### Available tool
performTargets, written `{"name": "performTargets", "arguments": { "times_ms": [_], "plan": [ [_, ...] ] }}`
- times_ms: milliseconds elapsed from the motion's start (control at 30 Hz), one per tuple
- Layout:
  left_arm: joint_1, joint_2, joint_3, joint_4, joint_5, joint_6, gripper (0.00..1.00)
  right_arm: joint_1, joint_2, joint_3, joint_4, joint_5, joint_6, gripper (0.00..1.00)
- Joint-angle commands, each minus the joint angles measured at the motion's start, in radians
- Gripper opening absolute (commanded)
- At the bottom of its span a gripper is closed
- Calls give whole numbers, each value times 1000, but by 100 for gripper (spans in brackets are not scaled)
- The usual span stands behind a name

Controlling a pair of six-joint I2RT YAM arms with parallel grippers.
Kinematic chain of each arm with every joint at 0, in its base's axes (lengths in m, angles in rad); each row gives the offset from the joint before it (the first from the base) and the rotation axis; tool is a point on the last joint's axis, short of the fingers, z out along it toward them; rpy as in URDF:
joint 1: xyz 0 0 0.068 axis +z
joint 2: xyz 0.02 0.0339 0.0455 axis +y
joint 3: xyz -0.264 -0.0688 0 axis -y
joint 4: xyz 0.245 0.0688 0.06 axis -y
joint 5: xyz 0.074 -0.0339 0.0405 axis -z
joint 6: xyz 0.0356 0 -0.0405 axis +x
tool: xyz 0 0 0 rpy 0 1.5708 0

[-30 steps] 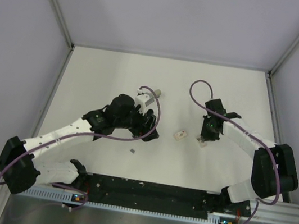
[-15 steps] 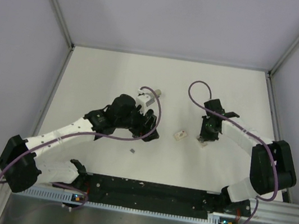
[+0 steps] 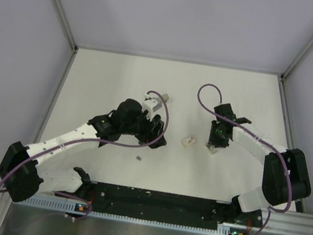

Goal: Unload the staples from the stapler

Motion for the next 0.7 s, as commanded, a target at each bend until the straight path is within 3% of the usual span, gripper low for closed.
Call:
{"name": "performTargets", "arguments": {
  "times_ms": [0, 667],
  "plan": [
    [-3, -3, 15, 34, 8, -1, 98, 7, -46, 7, 0, 10, -12, 30],
    [-3, 1, 18, 31, 8, -1, 98, 23, -20, 15, -4, 76, -7, 15]
  ]
}}
